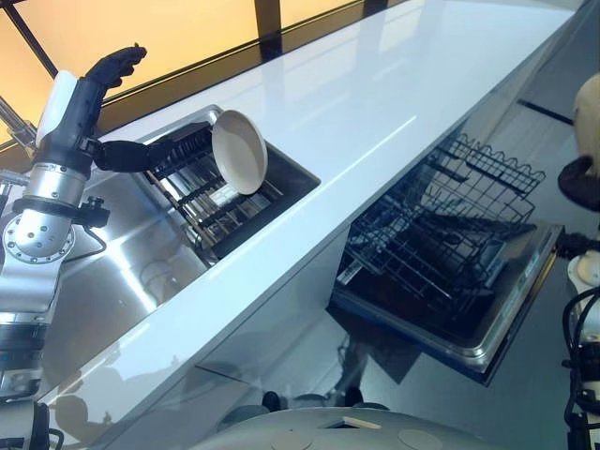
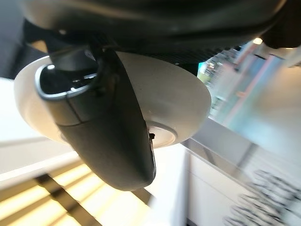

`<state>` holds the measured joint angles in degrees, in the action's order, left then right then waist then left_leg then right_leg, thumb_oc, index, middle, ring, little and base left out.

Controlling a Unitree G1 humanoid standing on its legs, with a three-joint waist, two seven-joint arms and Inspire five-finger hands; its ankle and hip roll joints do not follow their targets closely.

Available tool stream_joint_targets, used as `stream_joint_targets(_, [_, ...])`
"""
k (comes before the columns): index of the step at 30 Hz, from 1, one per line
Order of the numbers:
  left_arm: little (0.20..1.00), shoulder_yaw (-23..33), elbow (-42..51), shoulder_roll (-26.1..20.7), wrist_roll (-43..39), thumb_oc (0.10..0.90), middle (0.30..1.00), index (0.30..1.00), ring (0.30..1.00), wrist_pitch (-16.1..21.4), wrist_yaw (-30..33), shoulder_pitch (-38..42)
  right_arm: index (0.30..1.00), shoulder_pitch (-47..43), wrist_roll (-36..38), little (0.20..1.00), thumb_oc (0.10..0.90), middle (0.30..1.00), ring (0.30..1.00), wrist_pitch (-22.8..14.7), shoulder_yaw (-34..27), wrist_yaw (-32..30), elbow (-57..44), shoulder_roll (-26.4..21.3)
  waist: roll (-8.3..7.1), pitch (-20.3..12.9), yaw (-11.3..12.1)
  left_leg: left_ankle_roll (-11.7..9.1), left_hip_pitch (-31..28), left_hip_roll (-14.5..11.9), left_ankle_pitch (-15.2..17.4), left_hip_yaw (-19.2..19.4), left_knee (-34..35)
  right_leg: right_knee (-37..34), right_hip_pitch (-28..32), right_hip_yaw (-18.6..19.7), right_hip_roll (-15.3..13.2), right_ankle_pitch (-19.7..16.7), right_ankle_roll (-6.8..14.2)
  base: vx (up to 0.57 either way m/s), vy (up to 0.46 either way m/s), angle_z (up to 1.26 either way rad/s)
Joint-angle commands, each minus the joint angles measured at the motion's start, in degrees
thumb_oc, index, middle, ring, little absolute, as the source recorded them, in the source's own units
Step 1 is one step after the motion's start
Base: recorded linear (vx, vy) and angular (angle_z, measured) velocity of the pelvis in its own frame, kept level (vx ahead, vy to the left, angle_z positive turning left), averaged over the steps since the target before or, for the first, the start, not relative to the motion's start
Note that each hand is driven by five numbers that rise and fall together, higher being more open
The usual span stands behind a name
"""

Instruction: Pick up plates and place into dishwasher.

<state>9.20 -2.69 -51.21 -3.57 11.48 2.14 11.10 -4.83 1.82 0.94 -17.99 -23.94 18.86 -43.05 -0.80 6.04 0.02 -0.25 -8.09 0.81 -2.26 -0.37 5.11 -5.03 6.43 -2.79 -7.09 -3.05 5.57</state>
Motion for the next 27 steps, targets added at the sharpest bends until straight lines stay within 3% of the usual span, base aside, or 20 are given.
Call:
stream_joint_targets(1, [0.900, 5.26, 0.40, -8.13, -3.23, 0.800, 0.900, 0.900, 0.900, 4.23, 4.52, 1.12, 0.300, -2.33, -2.60, 0.200, 0.100, 0.300, 0.300, -1.99, -0.95, 2.79, 0.21, -9.38, -0.26, -5.92, 0.96, 0.11, 2.33, -1.37, 1.26, 0.25, -0.13, 7.82, -1.85, -2.35, 1.65, 4.00, 0.11, 0.04, -0.092, 0.07])
stream_joint_targets(11, [0.900, 5.32, 1.40, -9.90, -2.73, 0.800, 0.900, 0.900, 0.900, 4.34, 4.60, 1.08, 0.300, -1.96, -7.25, 0.200, 0.100, 0.300, 0.300, 2.22, 4.02, 11.63, 6.37, -12.11, 0.76, -3.12, 2.11, -2.04, 4.29, -2.42, -0.90, -1.73, -0.16, 7.91, -1.90, -5.18, 2.01, 4.69, -0.97, 0.03, -0.063, 0.12])
stream_joint_targets(18, [0.900, 2.55, 1.11, -9.81, -2.12, 0.800, 0.900, 0.900, 0.900, 4.26, 5.66, 2.89, 0.300, -7.46, -7.17, 0.200, 0.100, 0.300, 0.300, 4.14, 10.11, 12.47, 11.46, -14.15, 1.62, -0.28, 3.77, -3.34, 7.05, -2.81, -2.42, -3.18, -0.48, 7.98, -3.15, -6.84, 2.13, 4.99, -1.73, -0.02, -0.021, 0.16])
stream_joint_targets(27, [0.900, -0.17, 1.24, -9.43, -1.66, 0.800, 0.900, 0.900, 0.900, 4.57, 6.01, 4.85, 0.300, -16.83, -4.68, 0.200, 0.100, 0.300, 0.300, 9.96, 18.35, 12.61, 17.80, -14.27, 1.90, 3.03, 6.11, -4.11, 9.74, -2.94, -3.89, -5.23, -0.93, 8.15, -4.38, -8.27, 2.25, 5.21, -2.48, -0.03, -0.013, 0.14])
